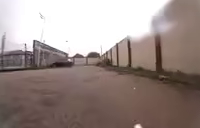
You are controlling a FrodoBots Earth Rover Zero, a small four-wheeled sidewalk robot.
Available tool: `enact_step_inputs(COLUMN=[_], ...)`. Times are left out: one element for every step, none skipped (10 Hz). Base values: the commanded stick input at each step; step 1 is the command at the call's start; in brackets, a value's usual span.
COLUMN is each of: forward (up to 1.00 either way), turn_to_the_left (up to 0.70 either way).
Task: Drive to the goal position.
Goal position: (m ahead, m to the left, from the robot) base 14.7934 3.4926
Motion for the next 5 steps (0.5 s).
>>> enact_step_inputs(forward=[0.70, 0.70, 0.70, 0.70, 0.70], turn_to_the_left=[0.03, 0.03, 0.03, 0.03, 0.03])
